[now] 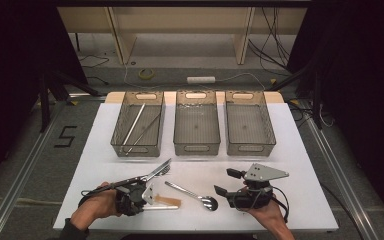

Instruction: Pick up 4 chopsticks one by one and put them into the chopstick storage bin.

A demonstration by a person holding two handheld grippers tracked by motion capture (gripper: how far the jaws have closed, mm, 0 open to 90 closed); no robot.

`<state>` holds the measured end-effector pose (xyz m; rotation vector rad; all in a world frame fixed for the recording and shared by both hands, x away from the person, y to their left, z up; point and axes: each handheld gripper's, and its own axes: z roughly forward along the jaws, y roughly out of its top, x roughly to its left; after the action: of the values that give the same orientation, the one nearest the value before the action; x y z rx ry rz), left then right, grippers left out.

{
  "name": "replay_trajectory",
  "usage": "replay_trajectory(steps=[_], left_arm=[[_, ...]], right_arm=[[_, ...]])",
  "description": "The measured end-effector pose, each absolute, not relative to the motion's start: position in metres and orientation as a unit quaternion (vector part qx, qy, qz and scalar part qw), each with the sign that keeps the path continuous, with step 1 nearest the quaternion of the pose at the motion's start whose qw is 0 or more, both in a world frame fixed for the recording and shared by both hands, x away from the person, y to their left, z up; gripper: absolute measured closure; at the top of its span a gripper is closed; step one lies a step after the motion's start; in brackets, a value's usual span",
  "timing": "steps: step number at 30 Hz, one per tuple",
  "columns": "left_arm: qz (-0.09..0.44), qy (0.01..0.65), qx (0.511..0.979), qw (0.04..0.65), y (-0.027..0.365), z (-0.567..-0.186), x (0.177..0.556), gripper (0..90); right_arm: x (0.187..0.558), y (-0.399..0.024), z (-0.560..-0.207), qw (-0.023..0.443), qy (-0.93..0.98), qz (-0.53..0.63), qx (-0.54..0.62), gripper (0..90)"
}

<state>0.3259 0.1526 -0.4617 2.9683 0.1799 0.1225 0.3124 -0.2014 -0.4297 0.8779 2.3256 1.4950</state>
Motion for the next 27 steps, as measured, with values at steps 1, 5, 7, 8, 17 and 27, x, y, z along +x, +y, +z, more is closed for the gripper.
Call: replay_trajectory(steps=[1, 5, 7, 8, 17, 27], left_arm=[[0.04, 0.059, 0.994, 0.083, 0.1524, -0.4618, 0.3257, 81.6], [0.043, 0.053, 0.994, 0.084, 0.1513, -0.4624, 0.3239, 82.5], [0.044, 0.05, 0.994, 0.084, 0.1516, -0.4623, 0.3241, 82.9], [0.044, 0.05, 0.994, 0.085, 0.1518, -0.4623, 0.3241, 83.1], [0.047, 0.029, 0.995, 0.081, 0.152, -0.4617, 0.3235, 83.6], [0.047, 0.021, 0.996, 0.076, 0.1531, -0.4594, 0.3219, 84.1]], right_arm=[[0.3125, -0.2012, -0.4298, 0.119, 0.796, 0.512, 0.301, 29.4], [0.3126, -0.2007, -0.4301, 0.118, 0.799, 0.508, 0.299, 29.4], [0.3124, -0.2004, -0.4303, 0.118, 0.8, 0.507, 0.299, 29.4], [0.3123, -0.2004, -0.4303, 0.117, 0.8, 0.507, 0.299, 29.4], [0.3129, -0.1995, -0.431, 0.115, 0.8, 0.507, 0.298, 29.4], [0.3132, -0.1983, -0.4322, 0.112, 0.805, 0.503, 0.293, 29.4]])
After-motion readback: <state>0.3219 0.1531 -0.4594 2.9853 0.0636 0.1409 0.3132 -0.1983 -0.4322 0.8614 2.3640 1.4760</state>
